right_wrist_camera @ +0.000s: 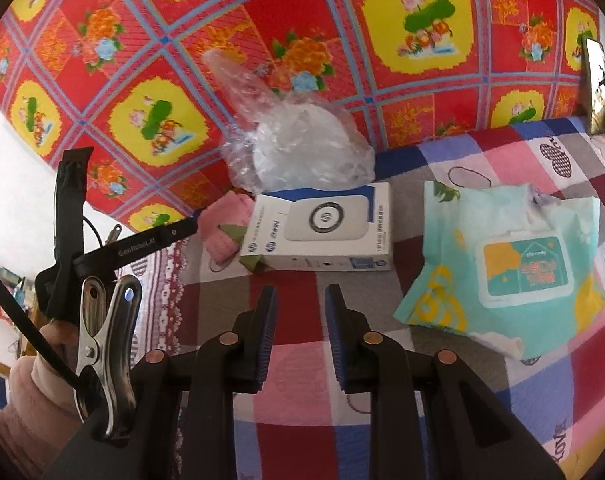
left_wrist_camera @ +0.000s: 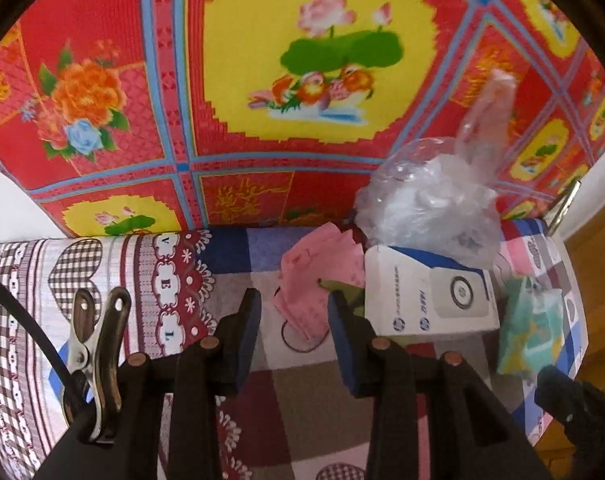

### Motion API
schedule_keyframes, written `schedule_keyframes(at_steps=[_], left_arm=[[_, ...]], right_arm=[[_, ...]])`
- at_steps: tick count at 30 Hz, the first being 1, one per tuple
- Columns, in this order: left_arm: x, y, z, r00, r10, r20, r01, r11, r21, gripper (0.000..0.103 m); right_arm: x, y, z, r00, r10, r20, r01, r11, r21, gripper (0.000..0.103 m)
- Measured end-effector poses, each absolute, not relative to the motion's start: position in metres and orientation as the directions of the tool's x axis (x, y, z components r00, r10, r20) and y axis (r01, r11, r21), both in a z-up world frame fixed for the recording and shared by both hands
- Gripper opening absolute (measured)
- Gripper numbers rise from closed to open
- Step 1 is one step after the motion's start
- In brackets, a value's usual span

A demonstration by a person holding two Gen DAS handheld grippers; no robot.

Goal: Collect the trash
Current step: 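Lower the left gripper onto the pink cloth and close it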

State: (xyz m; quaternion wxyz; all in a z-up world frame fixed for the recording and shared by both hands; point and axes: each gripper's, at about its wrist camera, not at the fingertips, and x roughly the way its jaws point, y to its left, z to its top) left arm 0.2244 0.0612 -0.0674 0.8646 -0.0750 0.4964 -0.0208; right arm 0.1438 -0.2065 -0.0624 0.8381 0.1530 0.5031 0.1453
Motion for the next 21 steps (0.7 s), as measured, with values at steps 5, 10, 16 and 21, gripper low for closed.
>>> schedule_keyframes(at_steps=[5, 10, 16, 21], left_arm=[[0.236, 0.060, -0.078, 0.501, -0.112, -0.858, -0.061, 0.985, -0.164, 0.046], [0.248, 0.064, -0.092, 0.478, -0.106, -0.872, -0.100, 0.980, -0.174, 0.050], [0.257, 0.067, -0.105, 0.464, -0.136, -0.876, -0.113, 0.971, -0.210, 0.050], [0.262, 0.058, -0.114, 0.440, -0.164, -0.883, -0.067, 0.974, -0.215, 0.050]], right_arm=[[0.151, -0.211, -0.070, 0.435, 0.402, -0.806, -0.094, 0.910, 0.403, 0.025], [0.155, -0.211, -0.080, 0.411, 0.408, -0.815, -0.092, 0.908, 0.408, 0.025], [0.157, -0.211, -0.086, 0.392, 0.413, -0.822, -0.092, 0.906, 0.412, 0.025], [0.158, -0.213, -0.090, 0.381, 0.412, -0.828, -0.081, 0.907, 0.413, 0.025]])
